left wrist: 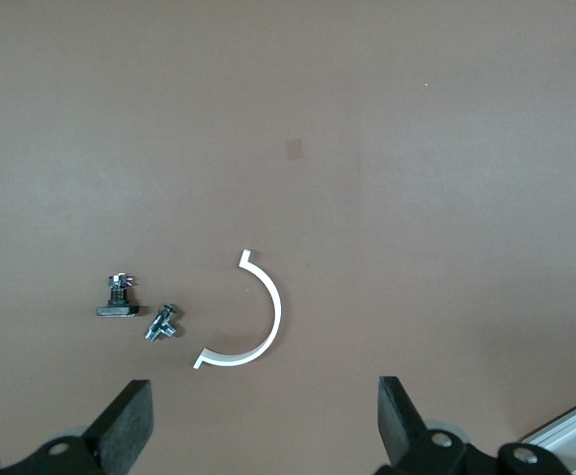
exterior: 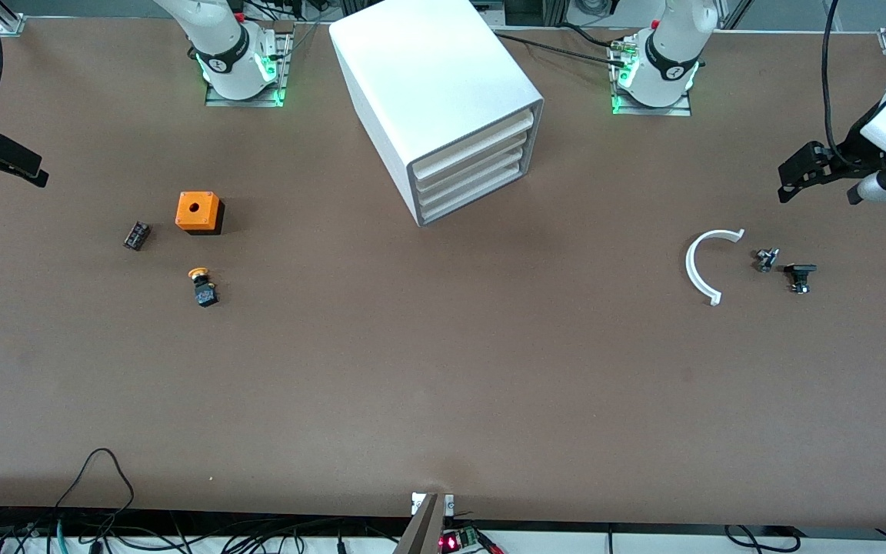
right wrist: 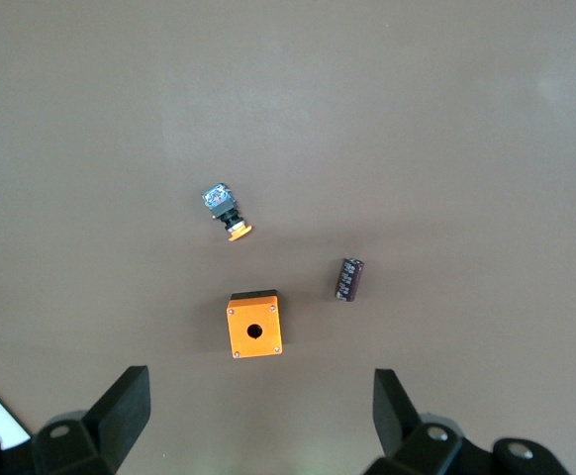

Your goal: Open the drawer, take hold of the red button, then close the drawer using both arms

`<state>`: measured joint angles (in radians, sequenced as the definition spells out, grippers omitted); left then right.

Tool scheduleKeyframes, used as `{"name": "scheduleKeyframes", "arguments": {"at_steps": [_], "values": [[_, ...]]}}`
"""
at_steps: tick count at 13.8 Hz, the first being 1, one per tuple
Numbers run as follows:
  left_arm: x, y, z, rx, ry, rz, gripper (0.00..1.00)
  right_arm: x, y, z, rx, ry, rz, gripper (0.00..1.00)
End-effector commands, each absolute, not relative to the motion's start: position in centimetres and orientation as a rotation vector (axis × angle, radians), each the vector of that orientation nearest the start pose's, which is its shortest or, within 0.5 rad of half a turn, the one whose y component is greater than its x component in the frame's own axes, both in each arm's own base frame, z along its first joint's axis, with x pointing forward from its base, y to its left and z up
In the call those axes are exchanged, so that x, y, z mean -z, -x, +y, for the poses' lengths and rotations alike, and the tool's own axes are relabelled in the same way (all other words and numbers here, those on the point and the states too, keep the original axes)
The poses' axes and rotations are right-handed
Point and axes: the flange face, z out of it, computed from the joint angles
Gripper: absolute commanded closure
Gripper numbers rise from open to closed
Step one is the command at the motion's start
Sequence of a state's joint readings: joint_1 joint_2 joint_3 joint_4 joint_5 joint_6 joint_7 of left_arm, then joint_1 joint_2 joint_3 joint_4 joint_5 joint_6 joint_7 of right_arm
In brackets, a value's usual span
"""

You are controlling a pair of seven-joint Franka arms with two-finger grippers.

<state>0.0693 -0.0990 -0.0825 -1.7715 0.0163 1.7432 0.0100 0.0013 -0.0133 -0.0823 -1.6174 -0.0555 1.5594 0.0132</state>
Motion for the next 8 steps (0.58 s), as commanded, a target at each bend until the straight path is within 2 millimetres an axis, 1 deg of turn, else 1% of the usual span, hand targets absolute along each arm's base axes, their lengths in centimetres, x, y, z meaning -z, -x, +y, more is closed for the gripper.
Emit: {"name": "scheduleKeyframes", "arguments": {"at_steps": [1, 2, 5, 7, 8], "values": [[-60.7, -54.0, -0.7, 0.109, 3.103, 0.048, 0.00, -60.9, -54.1, -5.0, -0.059, 3.177, 0.118, 0.00], [-61.0, -54.2, -0.8, 0.119, 3.104, 0.045, 0.00, -60.9, -54.1, -5.0, -0.062, 3.177, 0.118, 0.00], [-61.0, -54.3, -1.1, 0.119, 3.101, 0.055, 0.00, -60.9, -54.1, -5.0, -0.064, 3.177, 0.120, 0.00], [-60.8, -54.7, -0.7, 0.121, 3.107, 0.055, 0.00, -60.9, -54.1, -5.0, -0.066, 3.177, 0.120, 0.00], [-61.4, -55.1, -0.6, 0.140, 3.108, 0.052, 0.00, -60.9, -54.1, -4.9, -0.069, 3.177, 0.118, 0.00]]}}
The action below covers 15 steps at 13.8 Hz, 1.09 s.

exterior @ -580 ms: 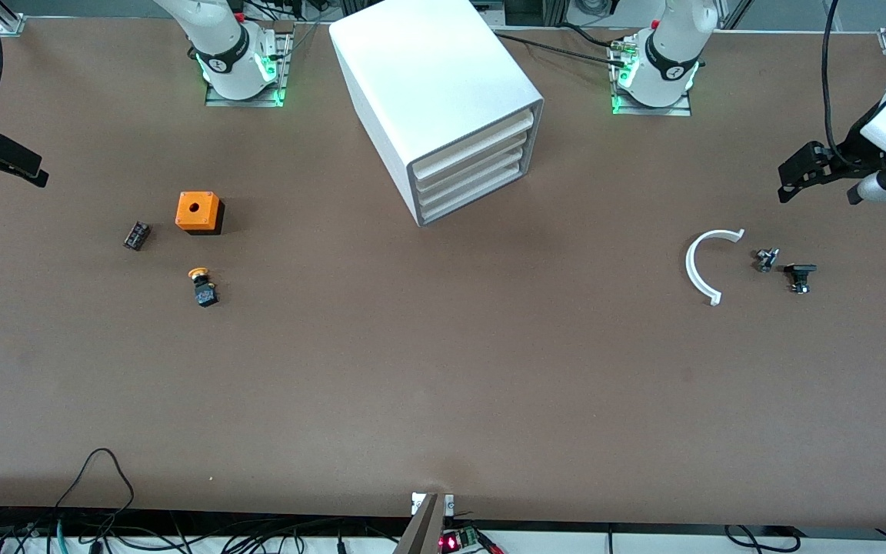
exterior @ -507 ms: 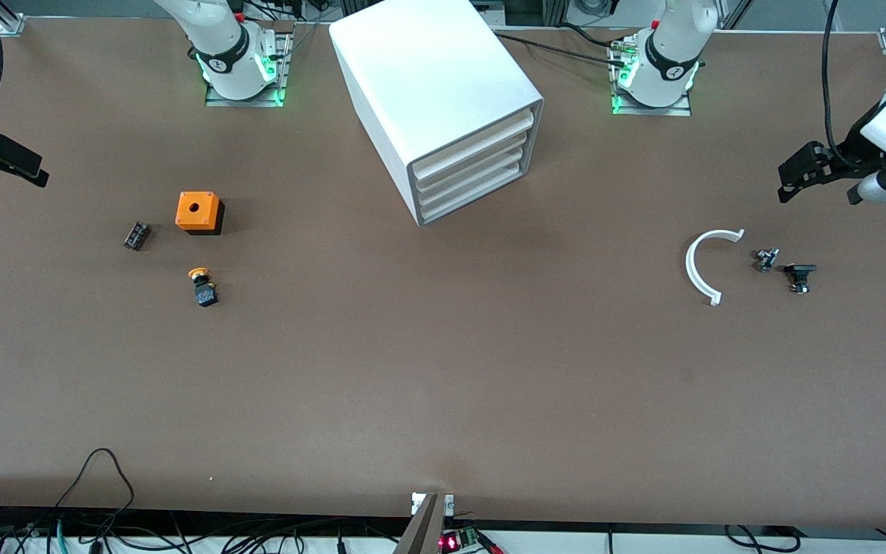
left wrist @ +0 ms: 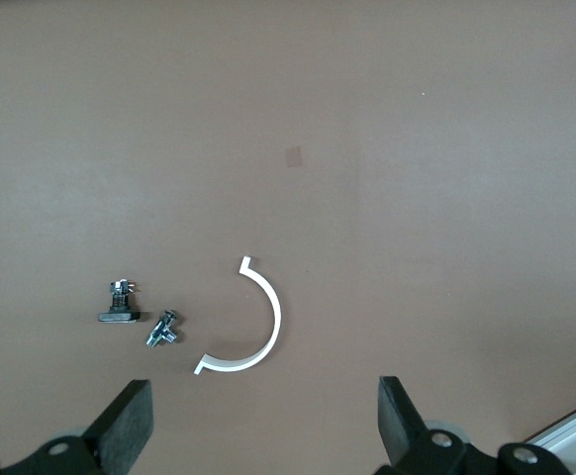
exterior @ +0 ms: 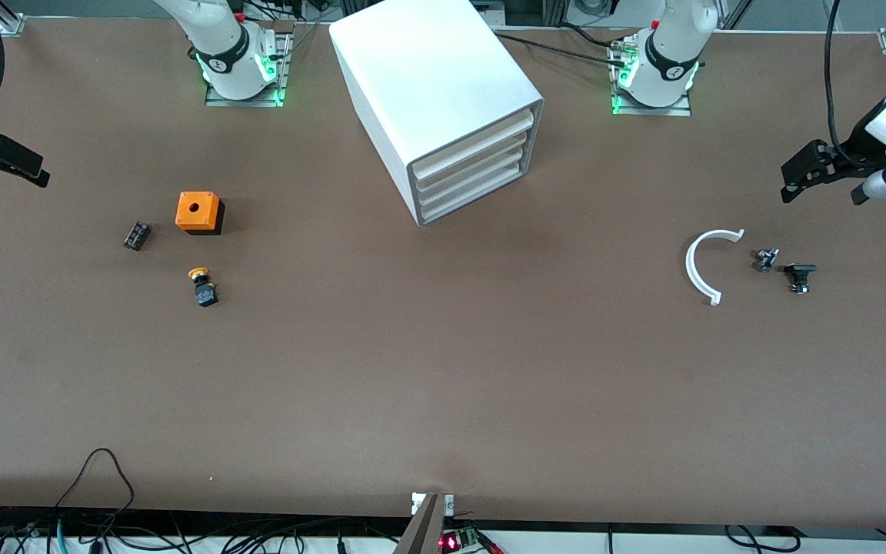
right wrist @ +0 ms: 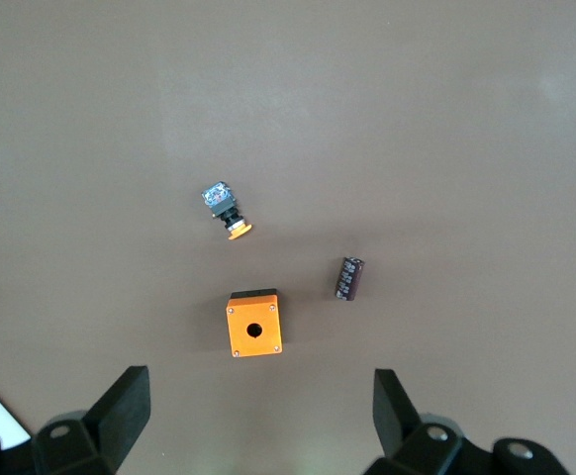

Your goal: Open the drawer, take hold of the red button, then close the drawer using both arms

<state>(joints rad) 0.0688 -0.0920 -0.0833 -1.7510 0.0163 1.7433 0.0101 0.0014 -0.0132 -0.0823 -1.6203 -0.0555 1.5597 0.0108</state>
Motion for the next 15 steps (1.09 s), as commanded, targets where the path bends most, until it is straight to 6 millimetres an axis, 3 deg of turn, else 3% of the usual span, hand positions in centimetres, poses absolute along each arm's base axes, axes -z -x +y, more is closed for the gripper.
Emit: {"name": "scheduleKeyframes", "arguments": {"at_steps": [1, 4, 6, 7, 9, 11, 15], "values": [[-61.3, -55.6, -0.9, 0.138, 3.109, 0.052, 0.00, -60.9, -54.1, -5.0, -0.069, 3.177, 0.121, 0.00], [-60.3, -56.2, -1.3, 0.110, 3.110, 0.076, 0.00, -60.8, -54.1, -5.0, -0.071, 3.177, 0.121, 0.00], [-57.8, -57.3, -2.1, 0.044, 3.106, 0.108, 0.00, -60.8, -54.1, -5.0, -0.074, 3.177, 0.121, 0.00], [-55.0, -58.4, -2.6, -0.031, 3.111, 0.125, 0.00, -60.8, -54.1, -5.0, -0.074, 3.177, 0.121, 0.00], [-52.7, -58.8, -3.2, -0.096, 3.153, 0.150, 0.00, -60.7, -54.1, -5.1, -0.076, 3.177, 0.123, 0.00], [-48.9, -59.6, -4.6, -0.221, 3.255, 0.130, 0.00, -60.8, -54.1, -5.1, -0.074, 3.177, 0.121, 0.00], [-41.4, -59.1, -7.1, -0.515, 3.488, 0.035, 0.00, -60.8, -54.1, -5.2, -0.074, 3.177, 0.123, 0.00]]}}
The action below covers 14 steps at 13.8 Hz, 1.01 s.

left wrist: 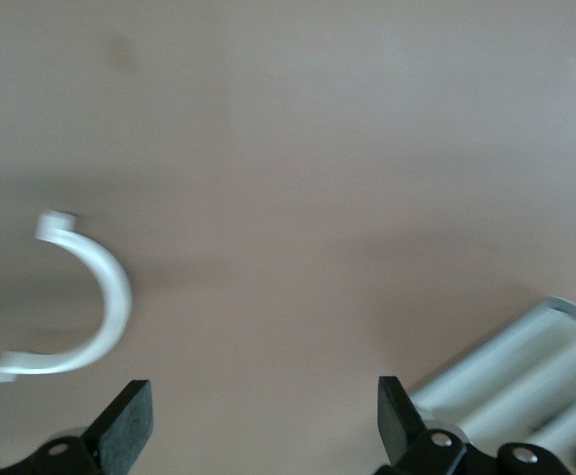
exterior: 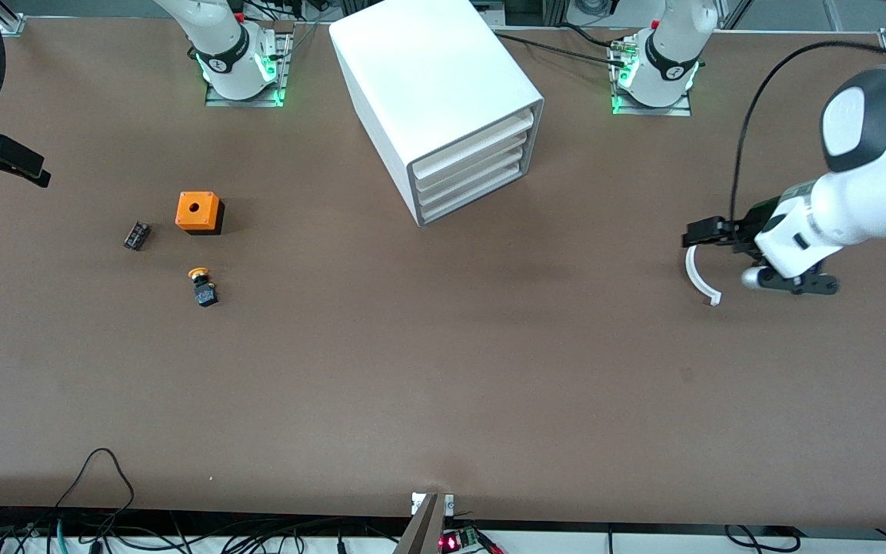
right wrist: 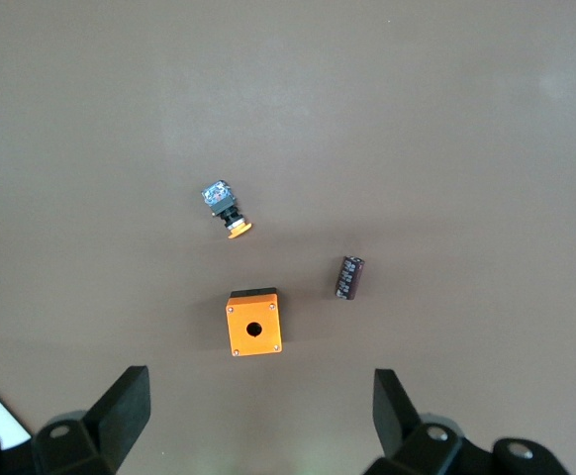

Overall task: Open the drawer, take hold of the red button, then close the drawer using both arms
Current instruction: 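Reach the left gripper to the white cabinet's drawer front and grasp it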

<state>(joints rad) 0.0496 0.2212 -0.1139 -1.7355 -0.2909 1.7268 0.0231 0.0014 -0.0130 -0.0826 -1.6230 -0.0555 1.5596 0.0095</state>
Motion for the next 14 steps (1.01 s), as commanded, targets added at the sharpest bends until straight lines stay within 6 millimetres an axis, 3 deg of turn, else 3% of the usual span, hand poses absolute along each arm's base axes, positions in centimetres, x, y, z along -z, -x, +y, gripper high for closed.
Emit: {"name": "scheduleKeyframes", "arguments": {"at_steps": [1, 3, 5, 8, 10, 12, 14], "values": [[-39.4, -59.2, -8.7, -0.587, 3.510, 0.085, 0.00, -60.8, -54.1, -5.3, -0.074, 3.176, 0.125, 0.00], [-35.3, -59.1, -10.8, -0.722, 3.595, 0.206, 0.00, -60.8, -54.1, -5.2, -0.074, 3.177, 0.123, 0.00], [-29.4, -58.3, -13.7, -0.886, 3.690, 0.464, 0.00, -60.7, -54.1, -5.2, -0.076, 3.177, 0.123, 0.00], [-22.8, -54.3, -18.8, -1.144, 3.841, 0.623, 0.00, -60.7, -54.1, -5.3, -0.076, 3.176, 0.125, 0.00], [-20.5, -51.4, -23.1, -1.288, 3.818, 0.797, 0.00, -60.7, -54.1, -5.3, -0.076, 3.176, 0.125, 0.00], [-19.5, -48.2, -26.3, -1.459, 3.843, 0.748, 0.00, -60.7, -54.1, -5.3, -0.076, 3.176, 0.125, 0.00], [-19.5, -45.7, -28.9, -1.572, 3.800, 0.818, 0.00, -60.7, -54.1, -5.3, -0.076, 3.176, 0.125, 0.00]]}}
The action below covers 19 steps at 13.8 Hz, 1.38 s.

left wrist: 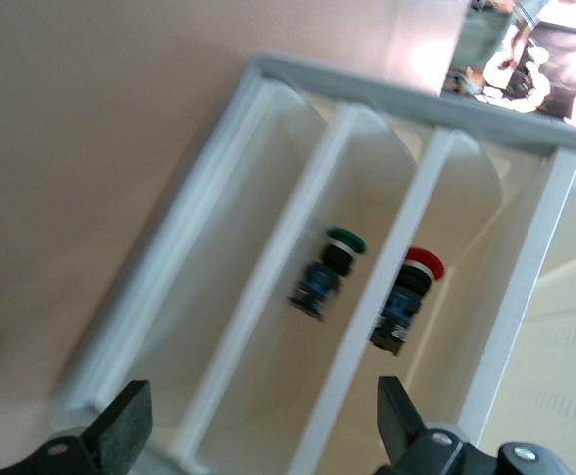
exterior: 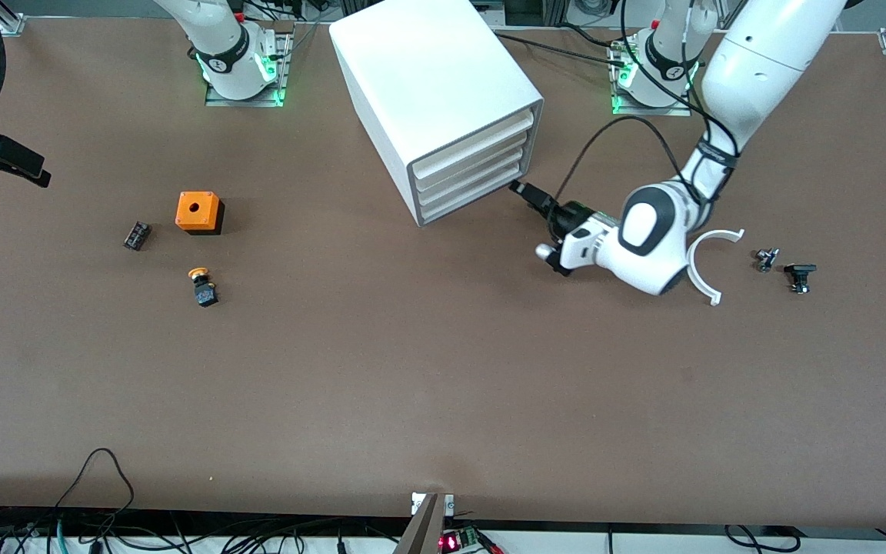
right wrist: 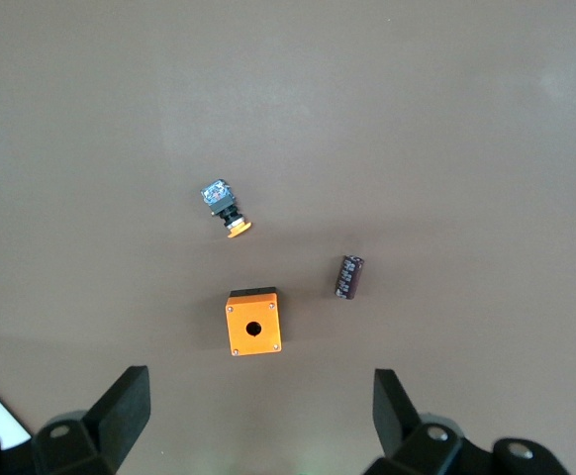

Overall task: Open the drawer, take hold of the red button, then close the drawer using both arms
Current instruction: 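Pull the drawer outward from the cabinet with the left gripper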

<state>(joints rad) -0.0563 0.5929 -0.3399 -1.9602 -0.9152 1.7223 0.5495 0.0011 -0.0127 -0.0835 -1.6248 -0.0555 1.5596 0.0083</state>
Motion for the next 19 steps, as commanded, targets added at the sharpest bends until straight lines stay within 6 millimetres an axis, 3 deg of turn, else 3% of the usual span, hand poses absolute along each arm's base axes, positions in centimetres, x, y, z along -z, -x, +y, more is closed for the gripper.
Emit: {"name": "scheduleKeyframes", "arguments": {"at_steps": [1, 5, 6, 7, 8, 9, 10, 13, 19], "values": [[-19.6, -44.9, -29.5, 0.799, -1.884, -0.420, 0.00, -60.7, -54.2, -5.2, -0.074, 3.177, 0.123, 0.00], [-19.3, -42.4, -31.2, 0.838, -1.845, -0.404, 0.01, -60.9, -54.2, -4.5, -0.066, 3.180, 0.104, 0.00], [-18.8, -41.6, -31.5, 0.844, -1.853, -0.401, 0.08, -60.9, -54.2, -4.5, -0.066, 3.180, 0.104, 0.00], [-18.7, -41.2, -31.9, 0.845, -1.855, -0.408, 0.23, -60.9, -54.2, -4.5, -0.066, 3.180, 0.104, 0.00], [-18.6, -40.8, -32.1, 0.848, -1.857, -0.410, 0.46, -60.9, -54.2, -4.5, -0.066, 3.180, 0.104, 0.00], [-18.6, -40.9, -32.2, 0.837, -1.858, -0.402, 0.78, -60.9, -54.2, -4.5, -0.066, 3.180, 0.104, 0.00], [-18.5, -40.9, -32.2, 0.826, -1.854, -0.414, 1.00, -60.9, -54.2, -4.5, -0.066, 3.180, 0.104, 0.00], [-18.4, -41.7, -31.2, 0.780, -1.859, -0.419, 1.00, -60.8, -54.3, -4.6, -0.071, 3.178, 0.106, 0.00], [-21.0, -51.3, -22.7, 0.497, -2.008, -0.308, 1.00, -60.6, -54.6, -4.6, -0.052, 3.179, 0.105, 0.00]]}}
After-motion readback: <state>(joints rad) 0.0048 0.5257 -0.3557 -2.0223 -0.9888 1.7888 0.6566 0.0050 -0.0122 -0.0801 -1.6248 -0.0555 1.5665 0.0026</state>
